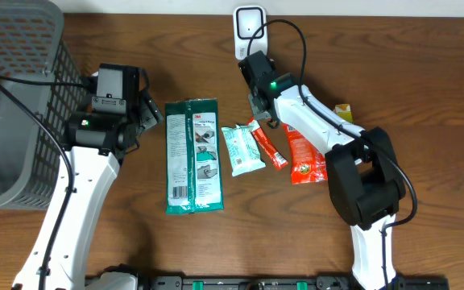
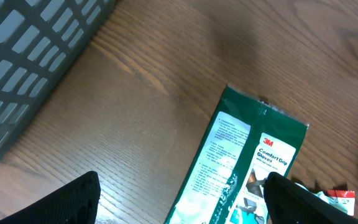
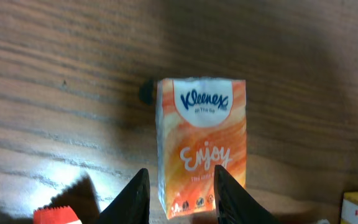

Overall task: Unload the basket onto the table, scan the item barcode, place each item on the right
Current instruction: 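Grasp the orange Kleenex pack with the right gripper and lift it, then hold the Kleenex pack in front of the white scanner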

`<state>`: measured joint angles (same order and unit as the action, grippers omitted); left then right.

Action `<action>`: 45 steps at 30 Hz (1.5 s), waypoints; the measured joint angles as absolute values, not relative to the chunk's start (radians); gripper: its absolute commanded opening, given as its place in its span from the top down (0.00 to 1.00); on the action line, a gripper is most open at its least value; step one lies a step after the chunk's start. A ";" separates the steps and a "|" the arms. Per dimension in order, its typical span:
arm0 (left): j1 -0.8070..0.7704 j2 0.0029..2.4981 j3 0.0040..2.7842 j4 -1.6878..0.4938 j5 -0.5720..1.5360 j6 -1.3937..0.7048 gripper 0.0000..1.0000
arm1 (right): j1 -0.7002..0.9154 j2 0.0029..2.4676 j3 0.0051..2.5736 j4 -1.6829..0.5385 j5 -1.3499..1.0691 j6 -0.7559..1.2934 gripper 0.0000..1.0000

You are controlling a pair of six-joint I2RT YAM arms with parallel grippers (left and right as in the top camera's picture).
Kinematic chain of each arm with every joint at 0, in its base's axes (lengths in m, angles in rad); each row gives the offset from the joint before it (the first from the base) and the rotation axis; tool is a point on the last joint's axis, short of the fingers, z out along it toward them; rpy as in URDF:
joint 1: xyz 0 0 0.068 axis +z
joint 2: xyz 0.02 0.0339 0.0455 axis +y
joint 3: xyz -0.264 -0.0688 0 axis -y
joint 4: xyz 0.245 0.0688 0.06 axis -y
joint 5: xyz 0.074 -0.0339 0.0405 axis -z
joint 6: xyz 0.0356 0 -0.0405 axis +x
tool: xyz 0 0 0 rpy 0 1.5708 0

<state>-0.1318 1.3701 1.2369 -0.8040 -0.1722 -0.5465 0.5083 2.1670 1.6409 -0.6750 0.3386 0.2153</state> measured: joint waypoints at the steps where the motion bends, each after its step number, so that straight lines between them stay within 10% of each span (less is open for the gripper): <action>1: -0.132 1.370 1.237 -0.804 -0.172 -0.546 0.15 | 0.508 2.168 1.641 -0.660 0.342 0.215 0.71; 29: -0.132 1.371 1.237 -0.804 -0.172 -0.546 0.16 | 0.508 2.213 1.673 -0.736 0.372 0.204 0.99; 45: -0.087 1.369 1.237 -0.782 -0.172 -0.547 0.15 | 0.318 1.818 1.968 -0.961 -0.334 0.317 0.99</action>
<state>-0.0872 1.3693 1.2369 -0.7818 -0.1719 -0.5468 0.3183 1.8179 1.9678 -0.9611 -0.3344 0.3172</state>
